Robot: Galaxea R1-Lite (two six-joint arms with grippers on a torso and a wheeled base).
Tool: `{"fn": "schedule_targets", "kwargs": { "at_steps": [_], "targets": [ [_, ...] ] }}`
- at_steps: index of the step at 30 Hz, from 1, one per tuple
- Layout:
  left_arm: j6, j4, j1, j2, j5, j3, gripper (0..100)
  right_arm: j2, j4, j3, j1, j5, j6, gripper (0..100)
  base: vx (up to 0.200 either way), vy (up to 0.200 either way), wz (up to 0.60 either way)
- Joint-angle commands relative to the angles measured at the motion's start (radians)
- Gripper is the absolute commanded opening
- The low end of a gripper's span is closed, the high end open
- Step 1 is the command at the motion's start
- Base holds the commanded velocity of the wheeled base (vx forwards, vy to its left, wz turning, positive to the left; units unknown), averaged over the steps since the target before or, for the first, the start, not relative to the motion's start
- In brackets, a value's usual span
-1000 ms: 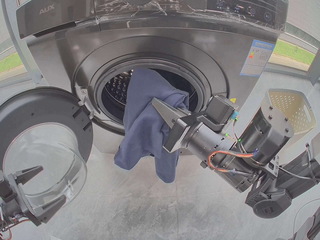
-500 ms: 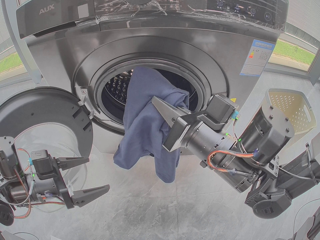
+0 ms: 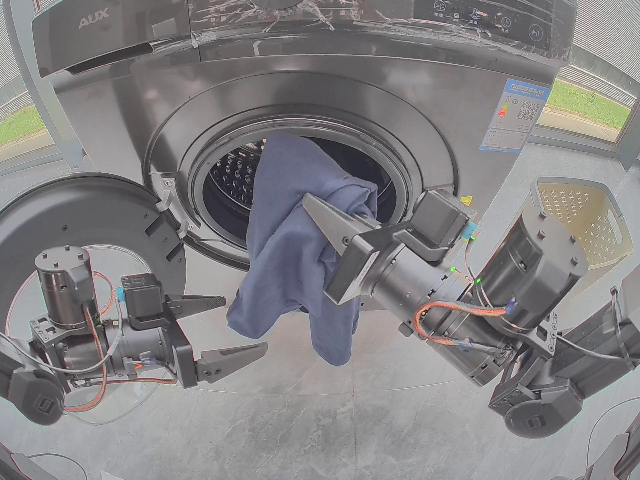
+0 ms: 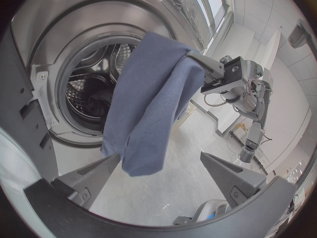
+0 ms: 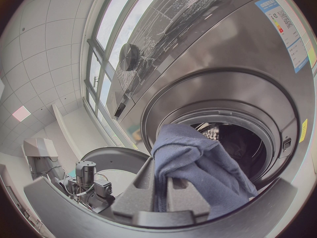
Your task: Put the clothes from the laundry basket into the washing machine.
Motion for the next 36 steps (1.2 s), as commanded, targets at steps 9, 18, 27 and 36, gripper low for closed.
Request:
{"fn": "schedule_targets", "kwargs": {
  "at_steps": [9,18,27,36],
  "targets": [
    [-0.024,-0.130,-0.029,0.219,0.039,-0.111,100,0.000,-0.001,0.003,0.003,-0.002,-0.001,0,0.000,0.000,0.00],
    [-0.045,-0.274,-0.071,0.313,0.150,-0.112,0,-0.002,-0.002,0.012,0.004,-0.005,-0.001,0,0.000,0.000,0.00],
    [-0.051,-0.461,-0.114,0.300,0.251,-0.034,0,0.000,-0.024,0.080,-0.002,-0.005,-0.002,0,0.000,0.000,0.00],
    [-0.068,-0.698,-0.128,0.239,0.262,0.136,0,0.047,-0.102,0.130,-0.017,-0.005,-0.005,0,0.000,0.000,0.00]
  ]
}}
